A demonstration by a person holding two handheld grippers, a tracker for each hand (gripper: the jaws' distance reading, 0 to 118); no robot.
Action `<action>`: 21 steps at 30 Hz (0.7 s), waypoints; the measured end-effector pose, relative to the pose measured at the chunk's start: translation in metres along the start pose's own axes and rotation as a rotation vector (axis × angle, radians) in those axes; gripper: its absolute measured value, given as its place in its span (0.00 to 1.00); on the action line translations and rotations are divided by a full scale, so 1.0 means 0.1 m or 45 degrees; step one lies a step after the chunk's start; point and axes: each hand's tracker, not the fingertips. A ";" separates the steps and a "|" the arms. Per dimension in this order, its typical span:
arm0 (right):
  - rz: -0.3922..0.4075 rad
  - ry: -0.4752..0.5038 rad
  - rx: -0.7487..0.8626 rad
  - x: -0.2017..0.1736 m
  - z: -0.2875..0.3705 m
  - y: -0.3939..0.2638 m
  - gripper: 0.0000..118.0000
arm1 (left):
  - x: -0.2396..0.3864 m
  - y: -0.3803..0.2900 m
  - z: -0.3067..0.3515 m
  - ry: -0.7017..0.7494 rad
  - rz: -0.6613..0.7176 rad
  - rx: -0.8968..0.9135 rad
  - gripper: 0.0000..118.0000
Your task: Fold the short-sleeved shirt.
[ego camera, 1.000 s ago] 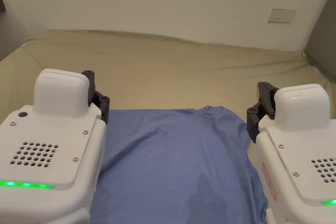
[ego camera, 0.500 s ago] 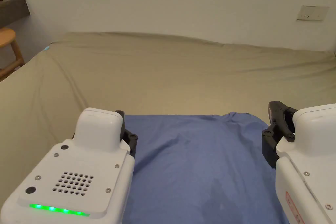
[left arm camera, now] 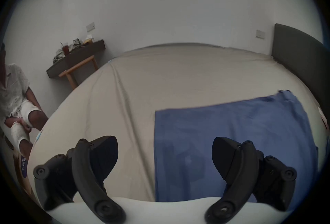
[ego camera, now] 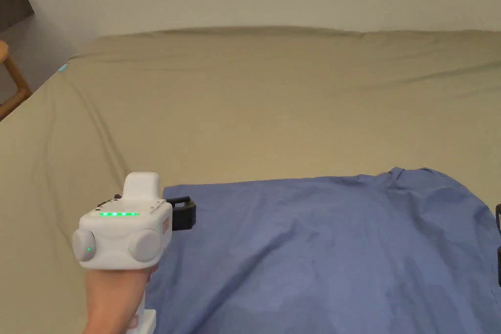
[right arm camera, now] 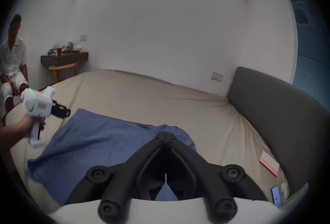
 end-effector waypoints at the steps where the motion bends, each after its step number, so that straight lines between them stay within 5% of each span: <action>1: 0.001 -0.013 -0.016 0.05 -0.09 -0.02 0.00 | -0.01 0.09 -0.27 0.045 -0.024 -0.041 0.90; 4: 0.011 -0.050 -0.052 0.15 -0.28 -0.07 0.00 | -0.03 0.27 -0.87 0.068 -0.080 -0.147 0.90; 7: 0.014 -0.073 -0.090 0.23 -0.44 -0.11 0.00 | -0.10 0.27 -1.18 0.050 0.067 -0.254 0.86; 10: -0.033 -0.066 -0.129 0.31 -0.55 -0.14 0.00 | -0.10 0.18 -1.21 -0.073 0.123 -0.272 0.59; 13: -0.037 -0.086 -0.154 0.34 -0.70 -0.15 0.00 | 0.07 0.26 -1.09 -0.073 -0.129 -0.219 0.08; 14: -0.034 -0.087 -0.164 0.36 -0.76 -0.13 0.00 | 0.18 0.24 -1.08 -0.001 -0.249 -0.211 0.03; 15: -0.037 -0.077 -0.189 0.39 -0.83 -0.13 0.00 | 0.26 0.24 -0.93 0.019 -0.342 -0.239 0.02; 21: -0.114 -0.014 -0.335 0.65 -1.48 -0.06 0.00 | 0.17 0.34 -0.28 -0.064 -0.240 -0.074 0.02</action>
